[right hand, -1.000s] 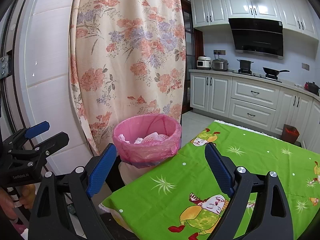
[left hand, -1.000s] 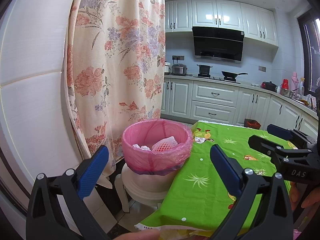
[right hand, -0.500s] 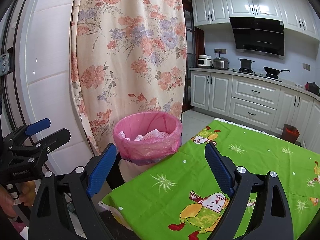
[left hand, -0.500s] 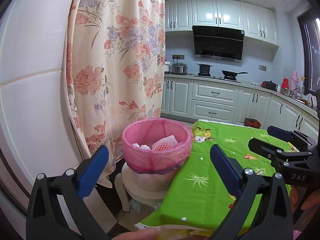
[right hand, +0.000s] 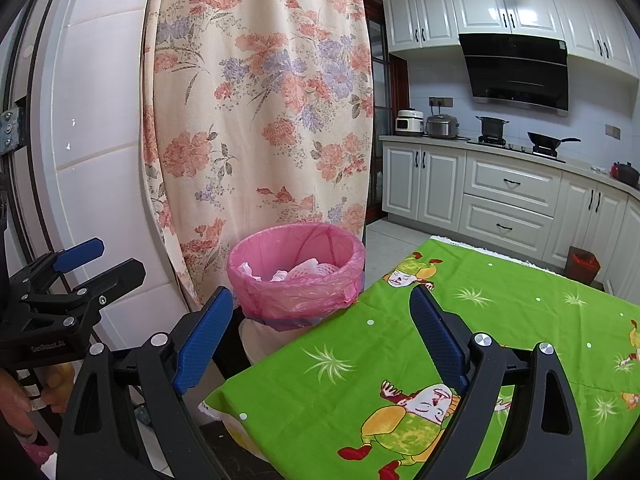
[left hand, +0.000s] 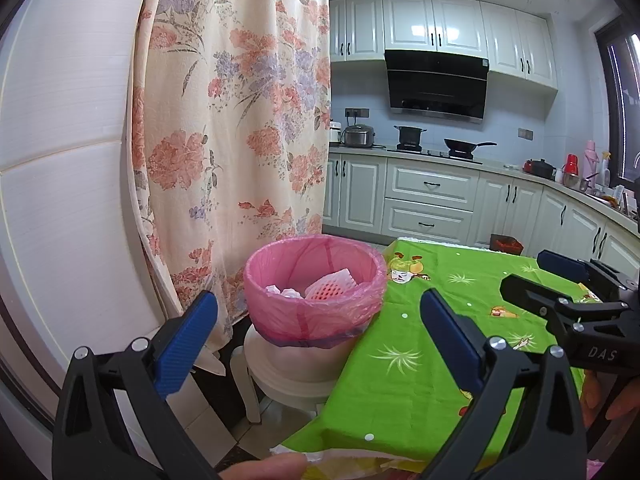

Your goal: Collect trash

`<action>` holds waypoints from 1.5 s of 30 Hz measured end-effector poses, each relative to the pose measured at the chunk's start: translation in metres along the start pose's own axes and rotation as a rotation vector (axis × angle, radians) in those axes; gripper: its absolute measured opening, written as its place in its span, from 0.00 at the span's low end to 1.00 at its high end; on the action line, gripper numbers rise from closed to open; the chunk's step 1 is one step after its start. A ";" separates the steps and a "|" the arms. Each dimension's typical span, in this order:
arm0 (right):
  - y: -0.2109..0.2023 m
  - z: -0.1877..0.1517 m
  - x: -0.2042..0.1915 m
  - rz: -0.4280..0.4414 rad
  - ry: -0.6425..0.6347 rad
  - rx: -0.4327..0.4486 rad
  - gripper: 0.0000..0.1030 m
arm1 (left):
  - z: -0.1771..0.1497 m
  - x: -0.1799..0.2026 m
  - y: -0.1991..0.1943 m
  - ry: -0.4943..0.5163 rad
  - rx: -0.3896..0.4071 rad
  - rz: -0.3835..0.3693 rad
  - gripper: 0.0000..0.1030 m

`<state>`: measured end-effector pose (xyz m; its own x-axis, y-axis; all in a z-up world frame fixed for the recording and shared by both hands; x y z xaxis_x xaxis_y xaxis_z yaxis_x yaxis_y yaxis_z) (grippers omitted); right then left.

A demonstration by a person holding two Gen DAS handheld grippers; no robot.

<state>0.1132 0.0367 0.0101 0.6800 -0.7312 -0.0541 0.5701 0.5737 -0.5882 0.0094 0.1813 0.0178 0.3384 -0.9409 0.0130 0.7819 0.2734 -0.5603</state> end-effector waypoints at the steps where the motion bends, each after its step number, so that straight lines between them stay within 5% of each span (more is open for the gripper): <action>1: 0.000 -0.001 -0.001 0.001 0.000 -0.001 0.82 | 0.000 0.000 0.000 0.001 0.000 0.000 0.95; 45: 0.001 -0.012 0.008 0.000 0.028 -0.011 0.82 | -0.006 0.001 0.017 -0.029 -0.051 -0.020 0.95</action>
<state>0.1140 0.0270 -0.0004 0.6665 -0.7416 -0.0762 0.5650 0.5692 -0.5974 0.0196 0.1841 0.0030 0.3386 -0.9397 0.0477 0.7612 0.2438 -0.6009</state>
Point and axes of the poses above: each gripper's, at about its wrist camera, not at the fingertips, and y roughly the way its jaws point, x to its right, z to its top, the point moved 7 cm from there along y, roughly the way its jaws point, and after that the axes turned 14 degrees about -x, right-handed, at the moved point
